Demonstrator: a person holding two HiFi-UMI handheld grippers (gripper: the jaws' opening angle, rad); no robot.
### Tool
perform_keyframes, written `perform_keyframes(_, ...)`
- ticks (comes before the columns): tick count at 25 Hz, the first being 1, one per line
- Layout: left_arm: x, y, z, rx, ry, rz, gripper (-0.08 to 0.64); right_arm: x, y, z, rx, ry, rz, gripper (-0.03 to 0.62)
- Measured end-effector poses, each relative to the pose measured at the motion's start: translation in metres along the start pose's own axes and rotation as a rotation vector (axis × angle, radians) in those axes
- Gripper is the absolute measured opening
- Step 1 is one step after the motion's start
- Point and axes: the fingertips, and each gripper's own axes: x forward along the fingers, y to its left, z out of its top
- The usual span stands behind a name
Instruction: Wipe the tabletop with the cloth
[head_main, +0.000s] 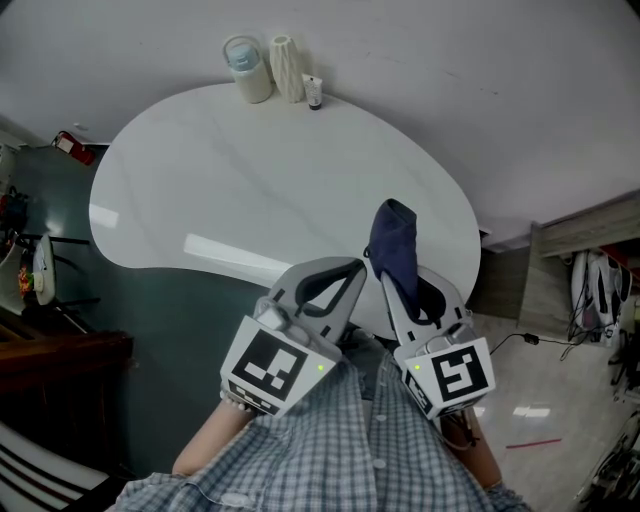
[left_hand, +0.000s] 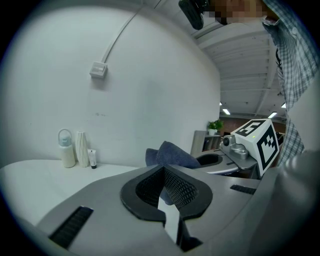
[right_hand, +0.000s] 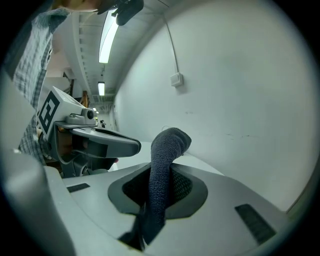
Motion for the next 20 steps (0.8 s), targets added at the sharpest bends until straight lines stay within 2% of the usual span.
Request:
perform_keyframes(8,0.0004,-0.0025,-0.0022,-0.008,0.003,-0.008,0.005,-0.0020,0.0020,-0.0037,-0.039,0.020,-0.008,0.052)
perform_keyframes(20,0.0012,-0.0083,-0.0054,0.002,0.016,-0.029,0.005,-0.0029,0.0022,-0.0088,-0.025,0.038,-0.012,0.052)
